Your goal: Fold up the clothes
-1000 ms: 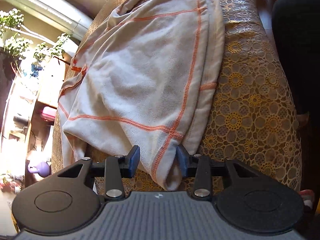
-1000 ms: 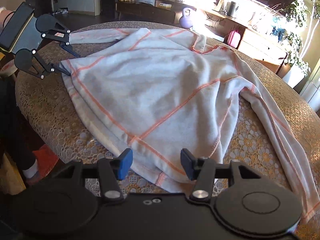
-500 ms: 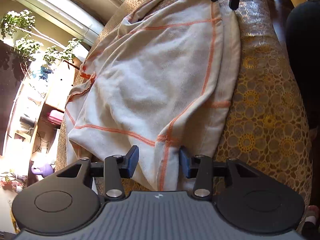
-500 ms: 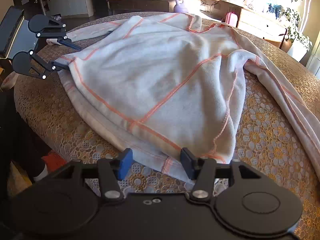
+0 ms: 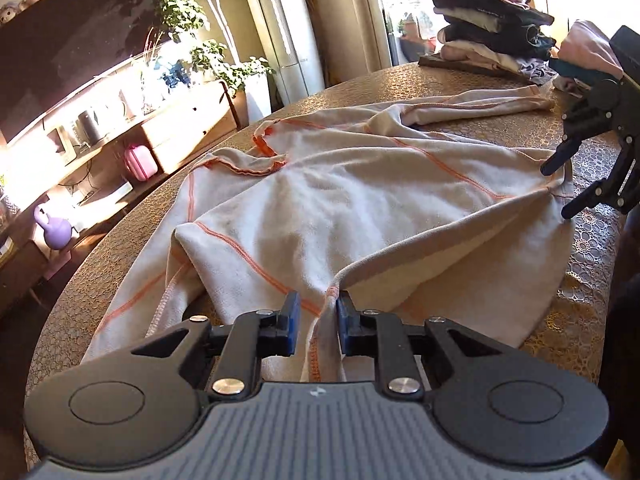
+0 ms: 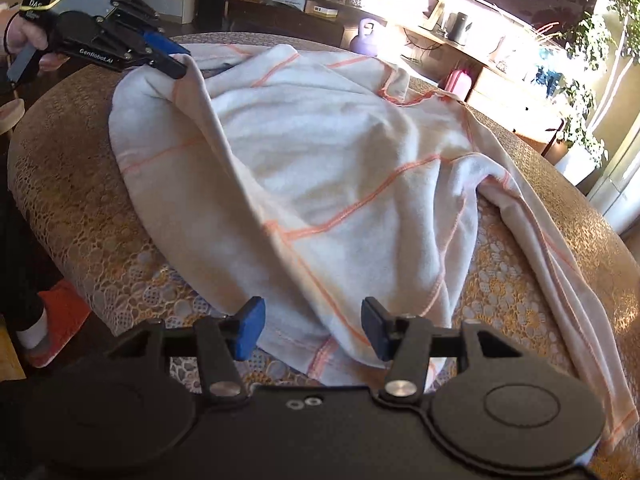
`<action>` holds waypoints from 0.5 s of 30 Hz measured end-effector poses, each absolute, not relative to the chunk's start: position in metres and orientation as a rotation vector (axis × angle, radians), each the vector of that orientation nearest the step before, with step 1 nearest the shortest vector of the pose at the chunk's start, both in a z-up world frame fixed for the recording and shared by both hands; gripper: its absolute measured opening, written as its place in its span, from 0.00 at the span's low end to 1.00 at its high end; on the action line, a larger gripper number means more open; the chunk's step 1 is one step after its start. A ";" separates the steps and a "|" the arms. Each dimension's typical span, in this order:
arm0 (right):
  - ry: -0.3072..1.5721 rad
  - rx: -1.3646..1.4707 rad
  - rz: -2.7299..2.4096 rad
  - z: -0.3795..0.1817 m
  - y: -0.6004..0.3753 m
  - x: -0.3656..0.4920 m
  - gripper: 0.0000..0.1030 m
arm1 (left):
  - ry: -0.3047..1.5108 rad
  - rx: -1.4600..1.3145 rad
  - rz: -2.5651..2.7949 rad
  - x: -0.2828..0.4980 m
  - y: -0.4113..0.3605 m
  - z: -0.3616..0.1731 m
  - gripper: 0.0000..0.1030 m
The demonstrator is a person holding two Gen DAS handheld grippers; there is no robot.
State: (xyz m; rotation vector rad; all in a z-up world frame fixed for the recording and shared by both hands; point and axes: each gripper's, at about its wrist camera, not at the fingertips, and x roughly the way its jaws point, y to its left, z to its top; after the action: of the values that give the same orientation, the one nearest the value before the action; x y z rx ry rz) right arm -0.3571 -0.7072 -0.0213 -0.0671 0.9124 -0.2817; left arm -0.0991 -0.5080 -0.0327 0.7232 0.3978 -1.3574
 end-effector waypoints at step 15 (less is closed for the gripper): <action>0.821 -0.051 -0.384 0.005 -0.708 -0.367 1.00 | 0.360 0.752 -1.365 -0.111 -0.481 -0.023 0.18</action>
State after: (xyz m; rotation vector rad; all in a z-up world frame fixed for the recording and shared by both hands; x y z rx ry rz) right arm -0.3675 -0.7082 0.0053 -0.0514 0.8214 -0.3836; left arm -0.1107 -0.4809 -0.0227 0.7520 0.3597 -1.3652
